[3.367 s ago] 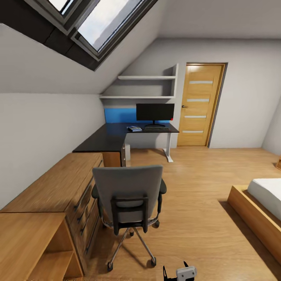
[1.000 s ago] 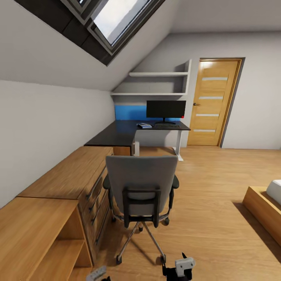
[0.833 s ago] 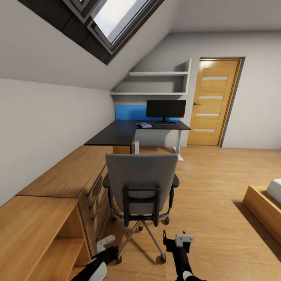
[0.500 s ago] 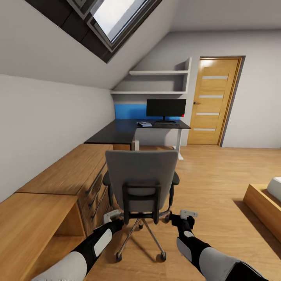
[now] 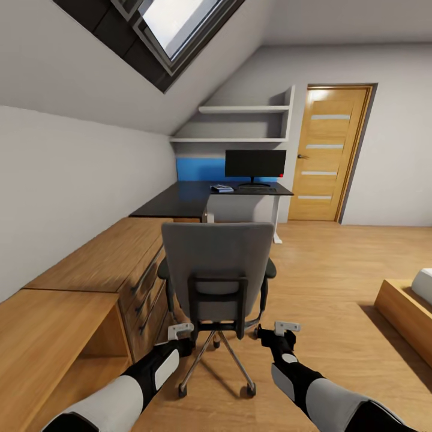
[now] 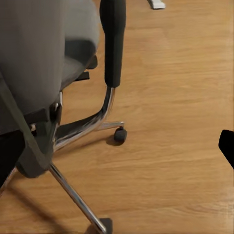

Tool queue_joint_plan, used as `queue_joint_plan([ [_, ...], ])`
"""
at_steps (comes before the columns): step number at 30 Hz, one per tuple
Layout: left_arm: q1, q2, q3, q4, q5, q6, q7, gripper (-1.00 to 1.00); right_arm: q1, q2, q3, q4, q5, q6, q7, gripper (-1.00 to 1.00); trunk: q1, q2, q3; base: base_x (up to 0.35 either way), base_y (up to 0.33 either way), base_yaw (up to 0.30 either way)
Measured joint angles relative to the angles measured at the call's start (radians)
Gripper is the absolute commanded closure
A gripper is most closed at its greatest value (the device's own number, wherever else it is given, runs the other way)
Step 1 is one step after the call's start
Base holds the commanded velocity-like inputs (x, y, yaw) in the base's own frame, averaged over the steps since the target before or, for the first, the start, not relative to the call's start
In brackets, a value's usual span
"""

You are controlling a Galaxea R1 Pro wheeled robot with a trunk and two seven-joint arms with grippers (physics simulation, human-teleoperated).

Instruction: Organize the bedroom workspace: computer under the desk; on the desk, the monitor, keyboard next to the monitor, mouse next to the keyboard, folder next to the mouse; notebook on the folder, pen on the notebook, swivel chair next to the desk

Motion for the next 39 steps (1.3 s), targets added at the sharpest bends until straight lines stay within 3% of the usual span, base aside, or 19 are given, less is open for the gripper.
queue_joint_plan([
  [4, -0.001, -0.002, -0.036, 0.008, -0.001, -0.025, 0.0, -1.0, 0.001, 0.006, -0.001, 0.003, 0.003, -0.002, 0.033, -1.0, 0.015, -0.028, -0.013, 0.0, 0.0, 0.0],
  [6, -0.001, -0.002, -0.072, 0.011, 0.002, -0.072, 0.001, -1.0, 0.001, 0.007, -0.001, 0.004, 0.005, -0.002, 0.039, -1.0, 0.023, -0.042, -0.019, 0.0, 0.0, 0.0],
  [10, -0.001, -0.001, -0.095, 0.014, 0.007, -0.125, 0.003, -1.0, 0.002, 0.008, -0.001, 0.005, 0.031, -0.004, 0.045, -1.0, 0.038, -0.07, -0.031, 0.0, 0.0, 0.0],
  [14, 0.0, 0.0, -0.1, 0.015, 0.012, -0.142, 0.004, -1.0, 0.004, 0.009, 0.0, 0.004, 0.082, -0.007, 0.048, -1.0, 0.054, -0.098, -0.044, 0.0, 0.0, 0.0],
  [21, -0.001, -0.002, -0.103, 0.016, 0.01, -0.147, 0.003, -1.0, 0.005, 0.014, 0.001, 0.004, 0.1, -0.01, 0.049, -1.0, 0.081, -0.147, -0.066, 0.0, 0.0, 0.0],
  [26, -0.001, -0.002, -0.103, 0.016, 0.011, -0.154, 0.003, -1.0, 0.007, 0.042, 0.002, 0.004, 0.12, -0.015, 0.05, -1.0, 0.1, -0.182, -0.081, 0.0, 0.0, 0.0],
  [31, 0.0, -0.002, -0.104, 0.015, 0.01, -0.18, 0.004, -1.0, 0.01, 0.055, 0.001, 0.004, 0.155, -0.034, 0.048, -1.0, 0.119, -0.217, -0.097, 0.0, 0.0, 0.0],
  [39, 0.0, 0.0, -0.103, 0.015, 0.01, -0.188, 0.004, -1.0, 0.012, 0.066, 0.001, 0.003, 0.163, -0.065, 0.048, -1.0, 0.15, -0.273, -0.122, 0.0, 0.0, 0.0],
])
